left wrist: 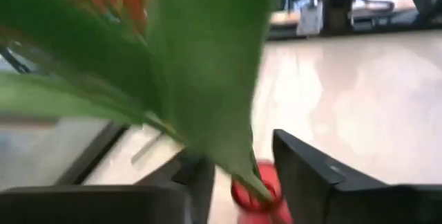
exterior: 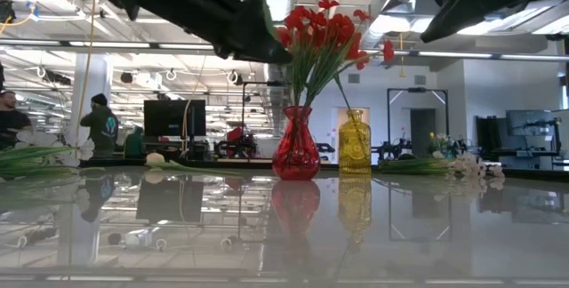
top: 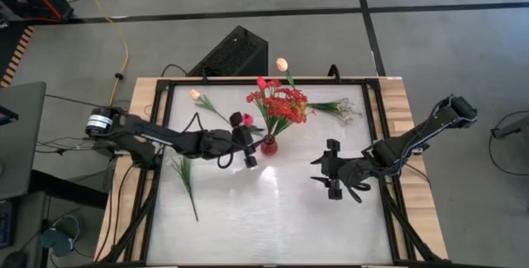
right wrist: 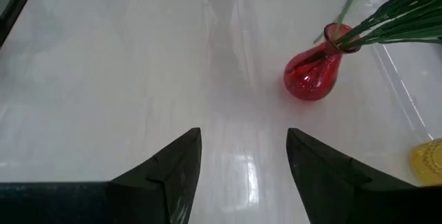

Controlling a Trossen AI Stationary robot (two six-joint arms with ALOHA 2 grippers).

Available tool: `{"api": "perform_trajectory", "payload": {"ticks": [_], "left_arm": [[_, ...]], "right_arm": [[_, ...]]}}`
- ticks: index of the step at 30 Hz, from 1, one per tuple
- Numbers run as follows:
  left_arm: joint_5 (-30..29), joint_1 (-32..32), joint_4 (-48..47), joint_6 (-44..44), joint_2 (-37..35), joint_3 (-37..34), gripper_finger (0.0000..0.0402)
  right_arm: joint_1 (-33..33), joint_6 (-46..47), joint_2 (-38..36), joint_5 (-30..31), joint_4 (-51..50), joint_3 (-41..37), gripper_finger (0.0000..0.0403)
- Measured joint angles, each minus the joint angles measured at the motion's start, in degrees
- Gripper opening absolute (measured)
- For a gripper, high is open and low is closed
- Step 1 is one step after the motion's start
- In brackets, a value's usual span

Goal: Sort flowers into vase by color
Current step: Put the red tulip into the red vase, then put the white tulip into the yellow vase

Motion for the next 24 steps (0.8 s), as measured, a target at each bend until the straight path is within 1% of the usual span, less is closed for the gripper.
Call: {"api": "perform_trajectory", "payload": {"ticks": [5, 9, 12, 16, 19, 21, 24], "left_arm": [[2.46, -0.05, -12.6, -5.05, -5.08, 0.0, 0.0197], [6.36, -0.03, -20.21, -8.58, -9.67, 0.02, 0.0227], [10.05, -0.03, -27.94, -11.59, -13.18, 0.67, 0.0233], [13.04, -0.03, -45.13, -16.19, -16.75, 5.36, 0.023], [15.09, -0.03, -57.96, -19.89, -17.54, 10.11, 0.0226], [16.48, -0.01, -64.56, -22.2, -17.55, 13.56, 0.0224], [15.64, -0.03, -73.2, -24.63, -17.55, 17.19, 0.0222]], "right_arm": [[-0.02, -1.35, 0.0, 0.02, -0.84, 0.0, 0.0238], [-0.45, -3.11, -0.02, 0.04, -0.83, 0.0, 0.0238], [-0.77, -3.44, -0.71, 0.06, -2.78, 0.0, 0.0238], [-1.73, -3.13, -3.55, 0.12, -7.5, 0.0, 0.0238], [-2.92, -2.98, -6.62, 0.92, -9.28, -0.02, 0.0238], [-3.79, -2.98, -8.75, 2.11, -10.94, -0.02, 0.0238], [-5.44, -2.95, -11.46, 4.32, -11.69, 0.0, 0.0238]]}}
